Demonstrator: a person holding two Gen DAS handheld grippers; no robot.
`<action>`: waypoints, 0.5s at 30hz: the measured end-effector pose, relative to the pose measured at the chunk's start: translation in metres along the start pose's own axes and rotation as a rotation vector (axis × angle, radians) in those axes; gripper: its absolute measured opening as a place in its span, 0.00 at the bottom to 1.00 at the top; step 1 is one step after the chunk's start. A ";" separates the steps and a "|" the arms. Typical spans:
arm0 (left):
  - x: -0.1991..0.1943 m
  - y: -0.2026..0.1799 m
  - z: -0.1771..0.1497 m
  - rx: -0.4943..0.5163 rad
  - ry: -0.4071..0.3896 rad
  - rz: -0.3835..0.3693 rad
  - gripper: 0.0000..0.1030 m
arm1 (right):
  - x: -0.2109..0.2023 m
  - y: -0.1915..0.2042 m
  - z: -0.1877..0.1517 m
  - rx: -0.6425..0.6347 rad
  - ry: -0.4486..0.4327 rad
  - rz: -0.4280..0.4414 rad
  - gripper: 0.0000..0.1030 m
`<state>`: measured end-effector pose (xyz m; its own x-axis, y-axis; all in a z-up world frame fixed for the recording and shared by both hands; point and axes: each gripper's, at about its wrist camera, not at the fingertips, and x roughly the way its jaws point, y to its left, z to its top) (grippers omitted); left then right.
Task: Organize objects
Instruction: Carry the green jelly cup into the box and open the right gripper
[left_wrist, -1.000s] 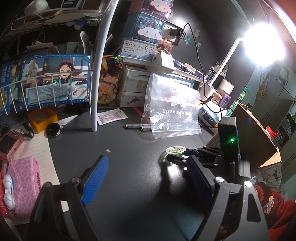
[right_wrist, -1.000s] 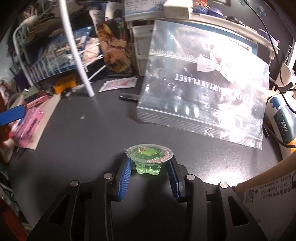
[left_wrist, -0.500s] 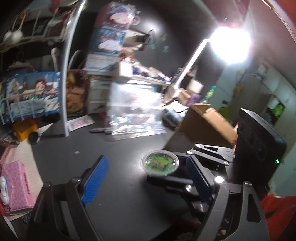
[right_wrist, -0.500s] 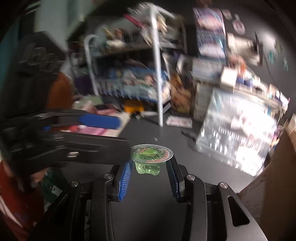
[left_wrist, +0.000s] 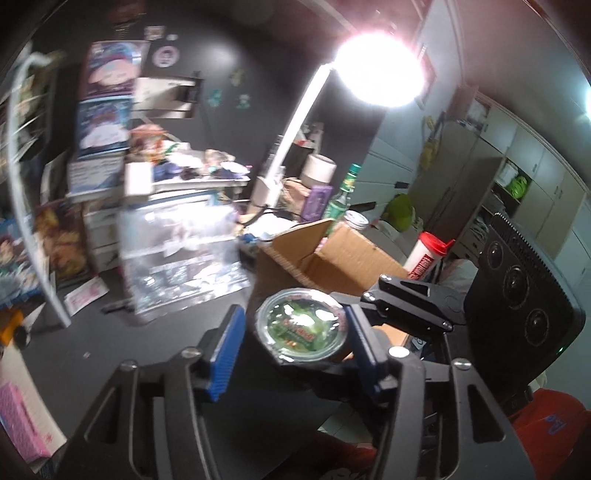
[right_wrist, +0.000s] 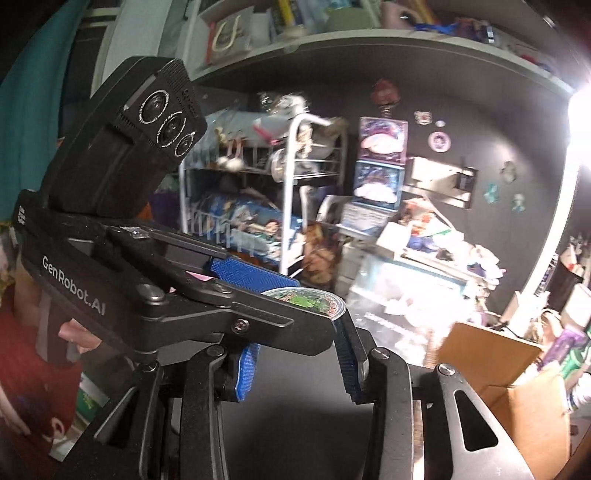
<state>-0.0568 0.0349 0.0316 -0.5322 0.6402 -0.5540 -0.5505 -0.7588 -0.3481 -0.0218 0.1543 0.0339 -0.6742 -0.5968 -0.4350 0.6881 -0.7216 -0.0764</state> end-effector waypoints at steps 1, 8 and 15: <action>0.008 -0.006 0.005 0.009 0.011 -0.010 0.43 | -0.004 -0.008 -0.002 0.007 0.001 -0.009 0.32; 0.073 -0.040 0.037 0.056 0.085 -0.032 0.43 | -0.028 -0.072 -0.015 0.084 0.050 -0.047 0.32; 0.132 -0.050 0.053 0.050 0.176 -0.066 0.43 | -0.025 -0.121 -0.030 0.135 0.178 -0.071 0.32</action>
<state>-0.1343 0.1636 0.0158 -0.3755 0.6543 -0.6564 -0.6138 -0.7062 -0.3528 -0.0802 0.2672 0.0276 -0.6537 -0.4800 -0.5850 0.5904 -0.8071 0.0024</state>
